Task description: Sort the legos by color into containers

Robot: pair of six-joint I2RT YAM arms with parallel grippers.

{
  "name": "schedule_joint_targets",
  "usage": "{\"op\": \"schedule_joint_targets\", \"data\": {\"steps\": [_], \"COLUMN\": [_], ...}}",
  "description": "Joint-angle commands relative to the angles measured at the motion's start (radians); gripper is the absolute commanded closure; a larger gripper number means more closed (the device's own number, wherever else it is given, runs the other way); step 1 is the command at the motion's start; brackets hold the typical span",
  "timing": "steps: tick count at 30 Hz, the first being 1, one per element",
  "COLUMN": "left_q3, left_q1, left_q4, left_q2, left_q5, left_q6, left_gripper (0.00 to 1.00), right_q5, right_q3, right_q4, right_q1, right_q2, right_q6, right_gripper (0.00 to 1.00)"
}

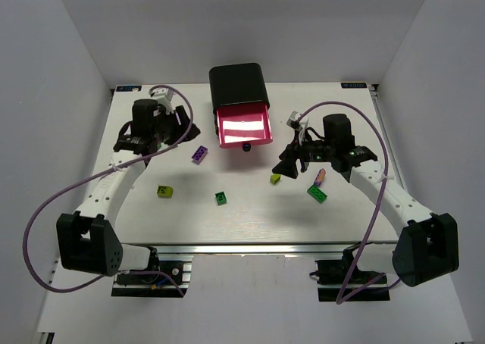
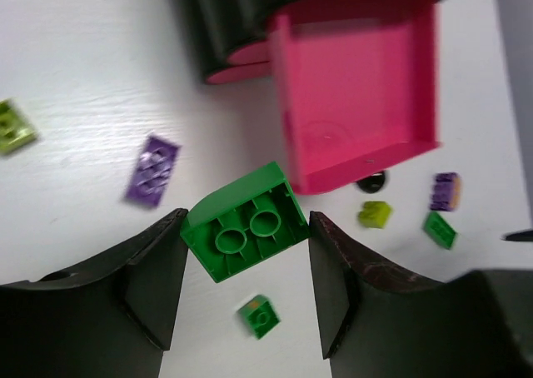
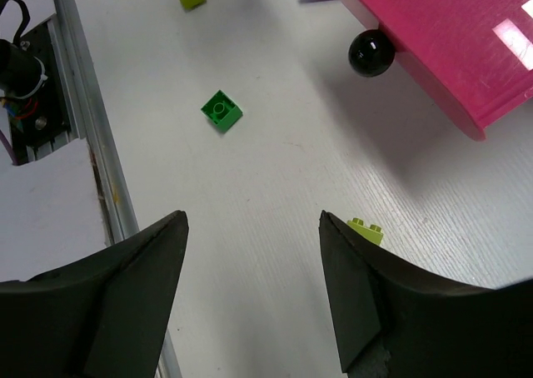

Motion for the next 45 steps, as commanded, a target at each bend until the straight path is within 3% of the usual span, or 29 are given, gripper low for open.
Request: {"op": "schedule_joint_targets", "data": {"steps": [1,9,17,23,28,36,41,45], "left_q3": [0.066,0.189,0.364,0.476,0.495,0.473,0.38,0.126], "left_q1": [-0.043,-0.201,-0.288,-0.307,-0.307,-0.307,-0.282,-0.282], "left_q4": [0.072,0.099,0.007,-0.058,-0.069,-0.049,-0.028,0.0], "left_q2": [0.033,0.183,0.344,0.438,0.455,0.394,0.248,0.003], "left_q5": [0.146,0.111,-0.102,-0.185,-0.19,-0.162,-0.144,-0.252], "left_q6": [-0.023,-0.034,-0.007,-0.006,-0.007,-0.014,-0.007,0.017], "left_gripper": [0.8,0.8,0.72,0.39,0.28,0.23,0.28,0.66], "right_q5": [0.001,0.018,0.01,0.016,0.03,0.021,0.163,0.389], "right_q3": [0.0,-0.007,-0.01,-0.015,-0.027,-0.038,-0.026,-0.061], "right_q4": [0.001,0.012,0.01,0.015,0.021,0.018,-0.013,-0.019], "right_q1": [-0.004,-0.004,-0.007,-0.005,-0.004,0.007,0.012,0.012], "right_q2": [-0.033,-0.028,-0.018,-0.028,-0.031,-0.035,-0.042,-0.088], "right_q6": [-0.019,-0.019,-0.019,-0.019,-0.042,-0.099,-0.183,-0.246], "right_gripper": [0.31,0.3,0.28,0.19,0.12,0.11,0.12,0.14]}}
